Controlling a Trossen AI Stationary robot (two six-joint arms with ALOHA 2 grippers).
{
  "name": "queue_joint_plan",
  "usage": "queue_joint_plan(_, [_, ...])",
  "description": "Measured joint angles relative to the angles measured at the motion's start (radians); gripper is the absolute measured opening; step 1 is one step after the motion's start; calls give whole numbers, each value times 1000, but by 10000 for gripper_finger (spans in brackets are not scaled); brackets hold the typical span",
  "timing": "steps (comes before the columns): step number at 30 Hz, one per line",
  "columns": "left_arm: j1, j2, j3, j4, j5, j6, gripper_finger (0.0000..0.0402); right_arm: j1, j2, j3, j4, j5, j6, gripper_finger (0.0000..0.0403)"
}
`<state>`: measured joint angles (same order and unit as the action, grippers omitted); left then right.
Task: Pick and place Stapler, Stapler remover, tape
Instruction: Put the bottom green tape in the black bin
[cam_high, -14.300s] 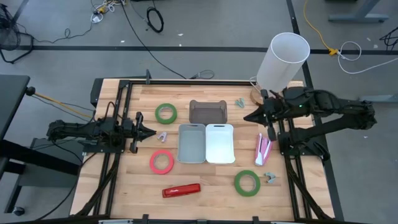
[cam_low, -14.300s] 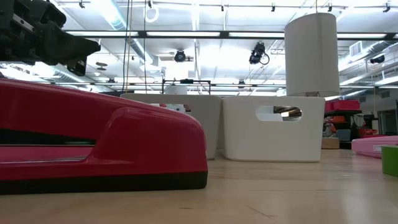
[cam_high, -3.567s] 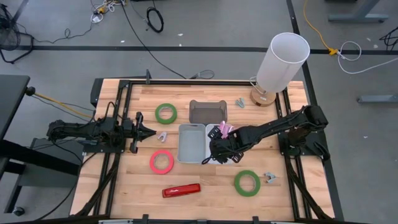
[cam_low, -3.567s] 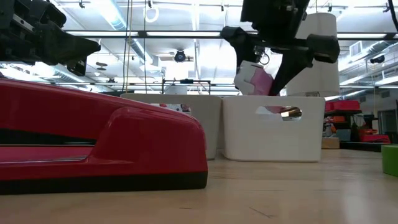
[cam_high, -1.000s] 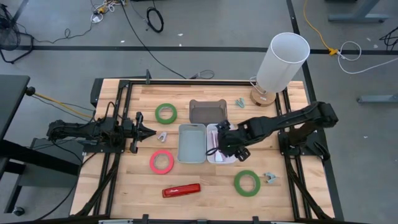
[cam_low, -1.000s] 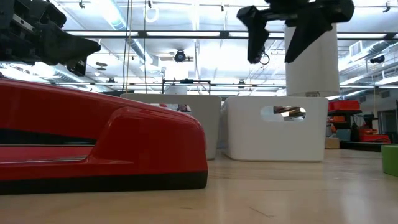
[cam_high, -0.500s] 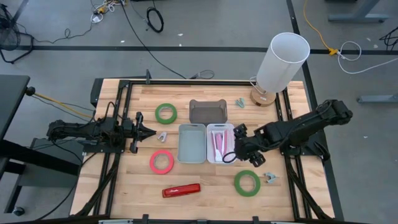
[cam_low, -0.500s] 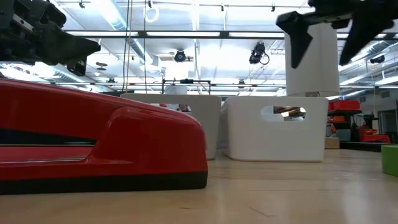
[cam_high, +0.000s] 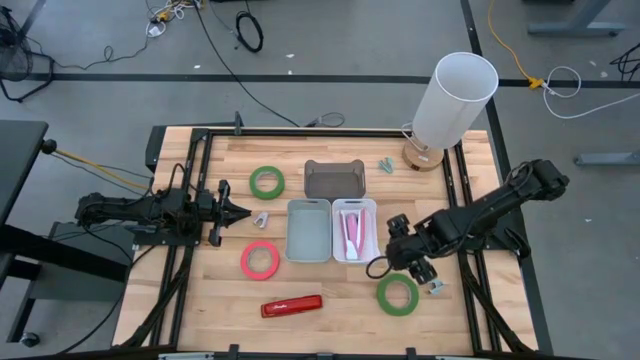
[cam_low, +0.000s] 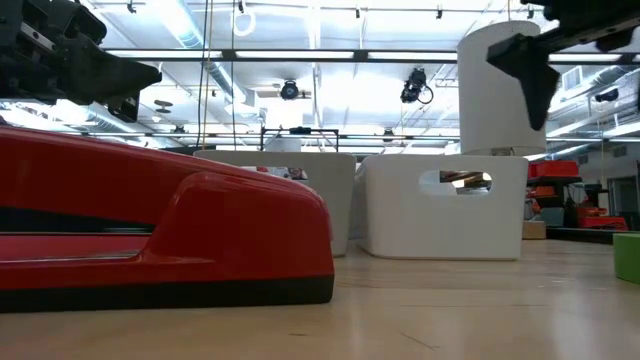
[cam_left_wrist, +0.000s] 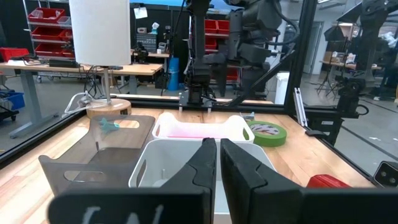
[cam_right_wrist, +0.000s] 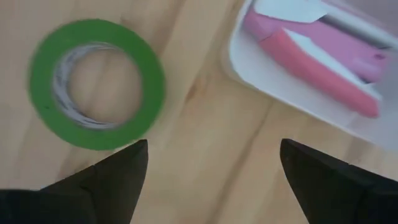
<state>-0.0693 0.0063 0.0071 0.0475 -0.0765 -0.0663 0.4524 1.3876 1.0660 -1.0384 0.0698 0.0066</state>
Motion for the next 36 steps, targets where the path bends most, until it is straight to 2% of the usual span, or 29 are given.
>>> queue_joint_plan(12, [0, 0, 0, 0, 0, 0, 28, 76, 71, 0, 11, -46, 223, 363])
queue_joint_plan(18, [0, 0, 0, 0, 0, 0, 28, 78, 124, 0, 77, -109, 335, 363])
queue_joint_plan(29, [0, 0, 0, 0, 0, 0, 28, 107, 204, -3, 124, -108, 497, 363])
queue_joint_plan(36, [0, 0, 0, 0, 0, 0, 28, 136, 206, -87, 222, -105, 615, 361])
